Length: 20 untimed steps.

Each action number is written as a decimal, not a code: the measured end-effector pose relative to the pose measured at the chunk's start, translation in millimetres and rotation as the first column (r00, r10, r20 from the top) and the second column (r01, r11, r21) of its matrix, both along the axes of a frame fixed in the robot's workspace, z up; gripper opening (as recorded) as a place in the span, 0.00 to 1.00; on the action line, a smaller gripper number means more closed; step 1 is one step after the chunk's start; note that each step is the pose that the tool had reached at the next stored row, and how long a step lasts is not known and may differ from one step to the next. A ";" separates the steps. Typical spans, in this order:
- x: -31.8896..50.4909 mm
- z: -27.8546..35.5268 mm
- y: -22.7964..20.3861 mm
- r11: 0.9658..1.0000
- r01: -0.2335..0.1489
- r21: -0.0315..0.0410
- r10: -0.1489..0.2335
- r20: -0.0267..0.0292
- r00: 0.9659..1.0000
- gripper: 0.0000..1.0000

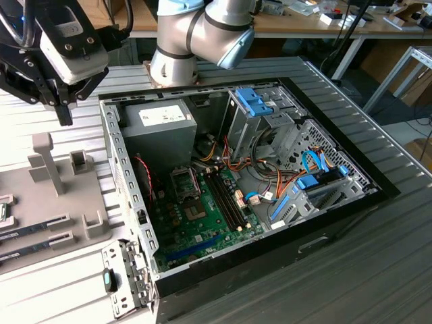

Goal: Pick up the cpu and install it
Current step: 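Reach for the cpu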

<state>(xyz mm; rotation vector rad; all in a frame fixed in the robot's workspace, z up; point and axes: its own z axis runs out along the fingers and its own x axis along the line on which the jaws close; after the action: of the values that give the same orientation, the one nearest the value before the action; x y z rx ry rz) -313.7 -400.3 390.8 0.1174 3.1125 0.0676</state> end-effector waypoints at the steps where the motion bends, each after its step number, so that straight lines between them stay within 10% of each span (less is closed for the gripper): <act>1: -0.5 0.0 0.0 1.000 0.000 0.000 0.000 0.000 1.000 0.11; 20: -9.0 -0.3 0.0 1.000 0.000 0.000 0.000 0.000 1.000 0.11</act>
<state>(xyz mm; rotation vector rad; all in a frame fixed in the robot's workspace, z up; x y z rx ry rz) -322.7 -400.3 390.5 0.1174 3.1125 0.0677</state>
